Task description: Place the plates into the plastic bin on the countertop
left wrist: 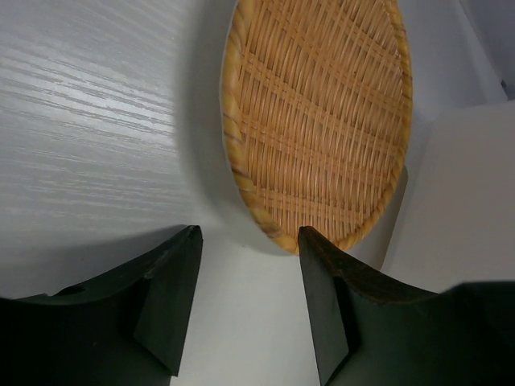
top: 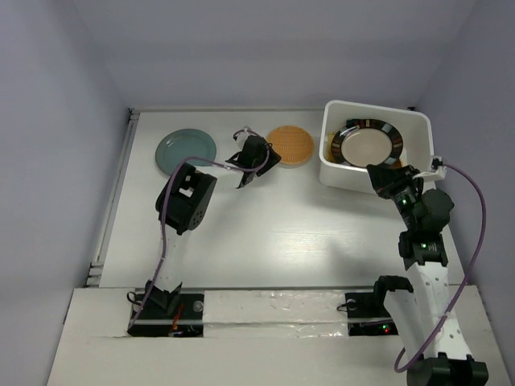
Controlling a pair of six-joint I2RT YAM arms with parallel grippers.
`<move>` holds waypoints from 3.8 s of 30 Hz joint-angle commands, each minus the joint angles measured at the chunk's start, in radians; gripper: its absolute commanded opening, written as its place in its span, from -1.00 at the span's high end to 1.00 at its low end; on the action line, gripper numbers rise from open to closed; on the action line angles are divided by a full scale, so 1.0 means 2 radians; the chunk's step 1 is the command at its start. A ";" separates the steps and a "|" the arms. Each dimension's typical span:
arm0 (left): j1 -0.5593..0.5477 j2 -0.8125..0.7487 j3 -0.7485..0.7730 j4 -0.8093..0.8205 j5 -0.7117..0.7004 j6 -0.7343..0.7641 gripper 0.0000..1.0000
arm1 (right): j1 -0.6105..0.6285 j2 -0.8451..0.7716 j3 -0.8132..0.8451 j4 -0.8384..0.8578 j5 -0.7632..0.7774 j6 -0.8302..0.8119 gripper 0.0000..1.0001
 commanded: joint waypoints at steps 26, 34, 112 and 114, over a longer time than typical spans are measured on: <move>-0.025 0.000 0.026 -0.005 -0.108 -0.080 1.00 | 0.039 -0.022 0.018 0.019 -0.065 -0.028 0.38; -0.018 -0.207 -0.214 0.130 -0.119 -0.029 1.00 | 0.153 0.037 0.012 0.023 -0.042 -0.054 -0.41; 0.016 -0.671 -0.451 0.086 0.086 0.014 0.31 | 0.335 0.154 0.020 0.164 0.276 0.002 1.00; 0.016 -0.673 -0.445 0.064 0.053 0.030 0.21 | 0.300 0.124 0.053 0.121 0.315 -0.014 1.00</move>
